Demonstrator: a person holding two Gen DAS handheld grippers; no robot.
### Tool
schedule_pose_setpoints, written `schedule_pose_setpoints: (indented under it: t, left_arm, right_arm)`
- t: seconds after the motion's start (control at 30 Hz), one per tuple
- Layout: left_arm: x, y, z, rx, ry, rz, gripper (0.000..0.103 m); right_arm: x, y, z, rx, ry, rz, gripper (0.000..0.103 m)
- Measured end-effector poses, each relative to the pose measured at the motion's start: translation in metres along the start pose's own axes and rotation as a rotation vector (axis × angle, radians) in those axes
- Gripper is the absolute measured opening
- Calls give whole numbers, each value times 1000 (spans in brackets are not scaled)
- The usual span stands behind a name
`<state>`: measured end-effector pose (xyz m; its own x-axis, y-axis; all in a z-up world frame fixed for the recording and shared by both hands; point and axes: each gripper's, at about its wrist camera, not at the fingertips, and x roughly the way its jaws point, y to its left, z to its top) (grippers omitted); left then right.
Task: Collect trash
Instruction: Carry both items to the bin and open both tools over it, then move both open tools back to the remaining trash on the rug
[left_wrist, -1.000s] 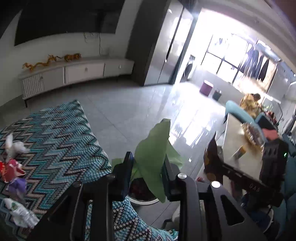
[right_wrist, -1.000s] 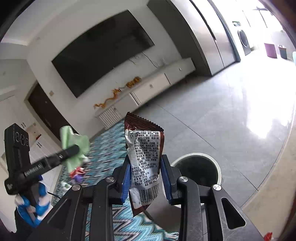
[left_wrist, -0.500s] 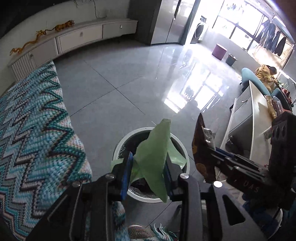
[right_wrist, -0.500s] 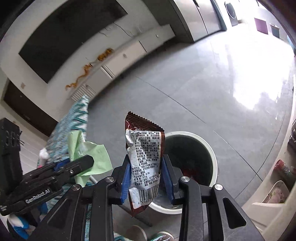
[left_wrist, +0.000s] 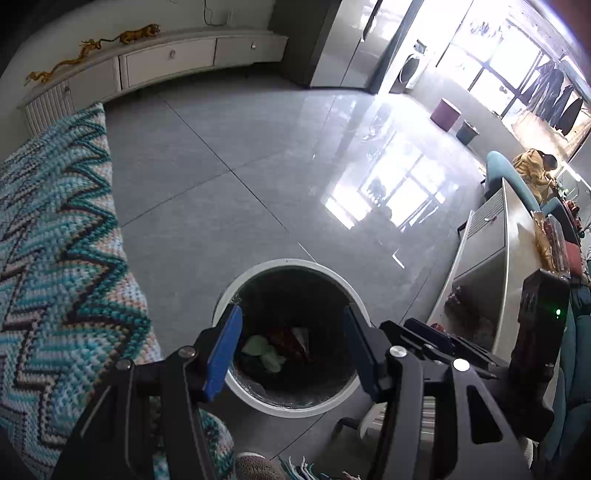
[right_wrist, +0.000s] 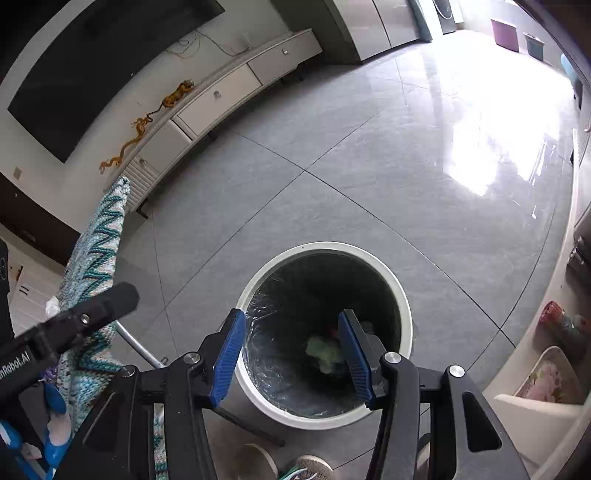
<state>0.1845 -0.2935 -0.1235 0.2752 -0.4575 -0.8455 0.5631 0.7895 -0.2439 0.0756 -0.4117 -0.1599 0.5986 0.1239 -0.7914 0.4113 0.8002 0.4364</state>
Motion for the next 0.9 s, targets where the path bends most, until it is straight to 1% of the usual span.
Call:
schedule_pose_setpoints:
  t: [0.2,0.3,0.4,0.63,0.7,0.77,0.9]
  left_arm:
    - [-48,-4,-5,8,-97,23,55]
    - [-77,-4,-12,7,-150,39,56]
    - [-105,-12,-18,21,-213,75,56]
    - [-193,-12,-39,22,-376,141,57]
    - [-217,-8,-45,10,-415,154,61]
    - [-243,-5,-53,-3,-461,175,64]
    - [-296,6,-73,-31,-549,212,64]
  right_arm:
    - [-40,13,-7,-14,-69,27,51]
    - [-69,26,-12,-36,-121,47,52]
    - [-102,39,-18,-55,-182,68,53]
    - [-166,65,-34,-110,-288,110,54]
    - [-179,72,-39,-125,-311,120,55]
    - [-197,79,-45,-144,-337,135,56]
    - [-232,94,-61,-186,-395,158,57]
